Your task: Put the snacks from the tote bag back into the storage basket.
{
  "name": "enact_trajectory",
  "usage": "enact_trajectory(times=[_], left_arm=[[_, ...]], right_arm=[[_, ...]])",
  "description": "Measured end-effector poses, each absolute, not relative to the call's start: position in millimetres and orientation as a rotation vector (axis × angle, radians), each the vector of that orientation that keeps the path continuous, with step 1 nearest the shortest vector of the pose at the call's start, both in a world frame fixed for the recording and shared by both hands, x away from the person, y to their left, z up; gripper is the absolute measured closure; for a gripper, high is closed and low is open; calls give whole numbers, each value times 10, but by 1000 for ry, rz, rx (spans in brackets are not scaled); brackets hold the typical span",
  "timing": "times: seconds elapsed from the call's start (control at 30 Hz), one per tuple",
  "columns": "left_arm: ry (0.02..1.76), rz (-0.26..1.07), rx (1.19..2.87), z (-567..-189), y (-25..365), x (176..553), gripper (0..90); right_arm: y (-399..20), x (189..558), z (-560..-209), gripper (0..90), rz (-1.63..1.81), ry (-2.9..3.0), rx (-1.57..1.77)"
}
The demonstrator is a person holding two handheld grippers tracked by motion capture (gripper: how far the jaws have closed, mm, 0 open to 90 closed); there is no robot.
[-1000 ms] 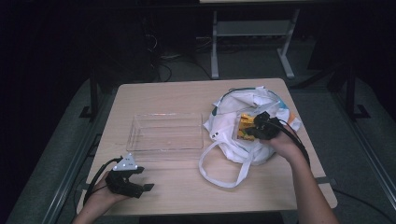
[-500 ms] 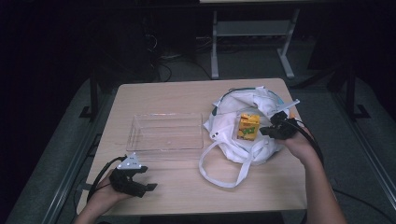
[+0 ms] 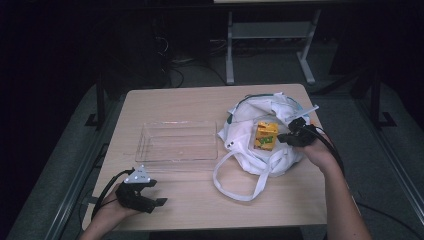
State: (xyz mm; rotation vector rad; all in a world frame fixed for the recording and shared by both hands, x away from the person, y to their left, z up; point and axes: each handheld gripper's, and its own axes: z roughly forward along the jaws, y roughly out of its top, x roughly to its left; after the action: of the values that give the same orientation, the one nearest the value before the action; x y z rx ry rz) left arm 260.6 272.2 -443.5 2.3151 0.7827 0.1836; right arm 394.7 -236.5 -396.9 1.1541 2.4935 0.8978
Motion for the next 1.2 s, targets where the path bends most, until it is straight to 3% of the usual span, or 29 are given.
enact_trajectory(times=[1.2], left_arm=[[775, 168, 2312, -4437, 2690, 2625, 225]], right_arm=[[-2207, 3836, -3949, 897, 934, 2630, 1005]])
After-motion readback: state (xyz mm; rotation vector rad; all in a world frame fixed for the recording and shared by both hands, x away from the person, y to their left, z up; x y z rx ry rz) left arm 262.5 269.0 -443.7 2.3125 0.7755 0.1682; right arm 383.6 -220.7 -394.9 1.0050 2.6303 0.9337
